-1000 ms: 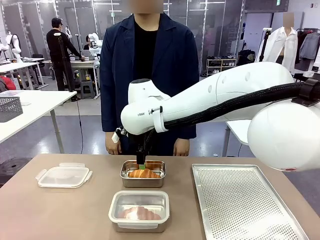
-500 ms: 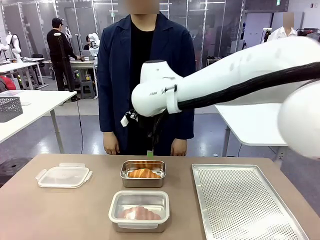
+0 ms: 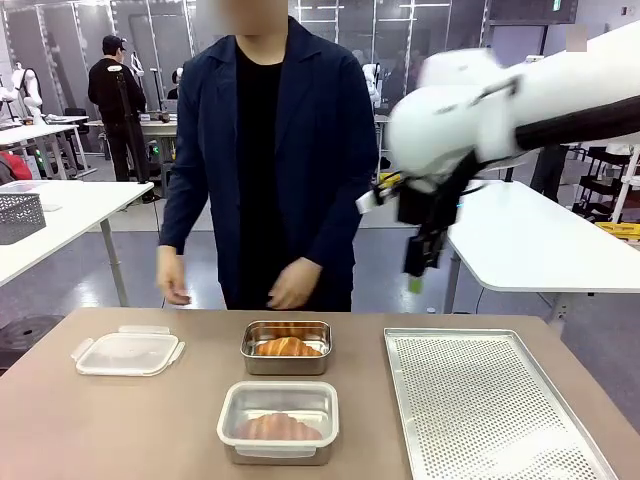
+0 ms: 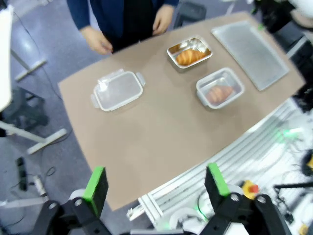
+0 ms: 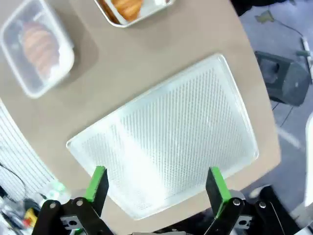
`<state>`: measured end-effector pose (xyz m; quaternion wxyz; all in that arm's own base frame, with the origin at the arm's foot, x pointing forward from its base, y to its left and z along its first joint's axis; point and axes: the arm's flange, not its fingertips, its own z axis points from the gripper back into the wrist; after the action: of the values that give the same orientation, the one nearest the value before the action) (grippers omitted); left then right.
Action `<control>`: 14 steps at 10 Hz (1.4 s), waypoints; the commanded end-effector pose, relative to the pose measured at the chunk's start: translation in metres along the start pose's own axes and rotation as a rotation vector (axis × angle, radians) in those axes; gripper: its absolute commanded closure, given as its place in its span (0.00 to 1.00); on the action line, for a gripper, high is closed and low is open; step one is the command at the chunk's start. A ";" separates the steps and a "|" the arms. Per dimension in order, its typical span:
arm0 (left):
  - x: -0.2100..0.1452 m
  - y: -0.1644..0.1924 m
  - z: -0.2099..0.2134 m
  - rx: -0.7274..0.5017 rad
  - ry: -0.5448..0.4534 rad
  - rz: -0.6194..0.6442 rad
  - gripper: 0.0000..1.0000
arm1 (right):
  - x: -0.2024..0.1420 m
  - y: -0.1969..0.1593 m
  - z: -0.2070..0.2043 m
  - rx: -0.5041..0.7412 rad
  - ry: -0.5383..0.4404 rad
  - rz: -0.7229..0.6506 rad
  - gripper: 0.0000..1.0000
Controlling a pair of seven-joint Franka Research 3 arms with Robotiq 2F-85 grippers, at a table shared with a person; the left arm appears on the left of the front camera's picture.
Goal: Place the bread into the airtight container.
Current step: Pick up a Butter Roll and place it into an empty Airtight Container.
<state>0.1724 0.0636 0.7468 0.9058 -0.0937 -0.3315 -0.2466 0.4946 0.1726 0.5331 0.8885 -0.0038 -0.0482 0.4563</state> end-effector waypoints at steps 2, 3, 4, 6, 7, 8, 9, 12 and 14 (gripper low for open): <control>0.003 -0.001 0.000 -0.001 -0.011 -0.009 0.00 | -0.091 0.013 0.069 -0.022 -0.192 -0.202 0.00; 0.003 -0.001 0.000 -0.001 -0.011 -0.009 0.00 | -0.125 0.017 0.107 -0.044 -0.278 -0.223 0.00; 0.003 -0.001 0.000 -0.001 -0.011 -0.009 0.00 | -0.156 0.025 0.147 -0.092 -0.336 -0.236 0.00; 0.003 -0.001 0.000 -0.001 -0.011 -0.009 0.00 | -0.194 0.049 0.202 -0.136 -0.380 -0.213 0.00; 0.003 -0.001 0.000 -0.001 -0.011 -0.009 0.00 | -0.208 0.062 0.219 -0.118 -0.409 -0.195 0.00; 0.003 -0.001 0.000 -0.001 -0.011 -0.009 0.00 | -0.223 0.077 0.228 -0.078 -0.468 -0.183 0.00; 0.003 -0.001 0.000 -0.001 -0.011 -0.009 0.00 | -0.230 0.085 0.226 -0.053 -0.458 -0.186 0.00; 0.003 -0.001 0.000 -0.001 -0.011 -0.009 0.00 | -0.234 0.090 0.234 -0.093 -0.453 -0.173 0.00; 0.003 -0.001 0.000 -0.001 -0.011 -0.009 0.00 | -0.234 0.090 0.234 -0.093 -0.453 -0.173 0.00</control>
<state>0.1725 0.0635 0.7468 0.9058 -0.0937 -0.3314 -0.2467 0.2633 0.0258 0.7388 0.8885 0.0657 -0.2658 0.3683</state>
